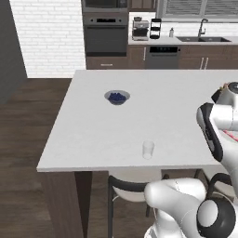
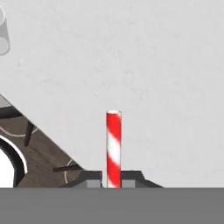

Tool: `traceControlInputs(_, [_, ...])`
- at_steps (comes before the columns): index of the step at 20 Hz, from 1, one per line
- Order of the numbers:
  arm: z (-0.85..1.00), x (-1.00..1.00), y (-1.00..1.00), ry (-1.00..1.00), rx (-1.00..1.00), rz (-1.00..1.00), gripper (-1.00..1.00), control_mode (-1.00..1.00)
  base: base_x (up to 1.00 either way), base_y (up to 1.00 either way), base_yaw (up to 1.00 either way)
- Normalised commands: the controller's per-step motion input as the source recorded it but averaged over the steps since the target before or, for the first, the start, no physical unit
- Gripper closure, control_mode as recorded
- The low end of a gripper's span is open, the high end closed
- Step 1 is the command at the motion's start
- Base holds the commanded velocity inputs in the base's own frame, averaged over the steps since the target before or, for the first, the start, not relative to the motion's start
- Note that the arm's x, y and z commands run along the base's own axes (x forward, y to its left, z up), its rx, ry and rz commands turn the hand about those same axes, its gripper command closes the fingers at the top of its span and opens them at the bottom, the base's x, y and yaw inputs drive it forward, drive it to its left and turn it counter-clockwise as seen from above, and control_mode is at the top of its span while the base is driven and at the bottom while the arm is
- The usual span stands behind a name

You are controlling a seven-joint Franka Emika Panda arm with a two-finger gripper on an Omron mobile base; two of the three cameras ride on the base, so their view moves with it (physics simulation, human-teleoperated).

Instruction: Take a straw from the drawer in front and place it inside the glass cup on the dining counter.

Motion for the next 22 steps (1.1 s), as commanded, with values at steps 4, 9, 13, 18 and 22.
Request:
traceControlInputs(4, [-0.04, 0.42, -0.04, 0.0, 0.0, 0.28, 1.0, -1.0, 0.0, 0.0, 0.0])
traceControlInputs(9, [0.09, 0.29, 0.3, 0.0, 0.01, 0.3, 1.0, -1.0, 0.0, 0.0, 0.0])
traceControlInputs(13, [0.17, 0.12, 0.41, 0.06, 0.0, 0.26, 1.0, -1.0, 0.0, 0.0, 0.0])
traceControlInputs(18, [0.39, 0.02, 0.18, 0.04, 0.0, 0.21, 1.0, -1.0, 0.0, 0.0, 0.0])
traceControlInputs(22, [0.39, -0.01, 0.11, 0.0, 0.0, 0.21, 1.0, -1.0, 0.0, 0.0, 0.0])
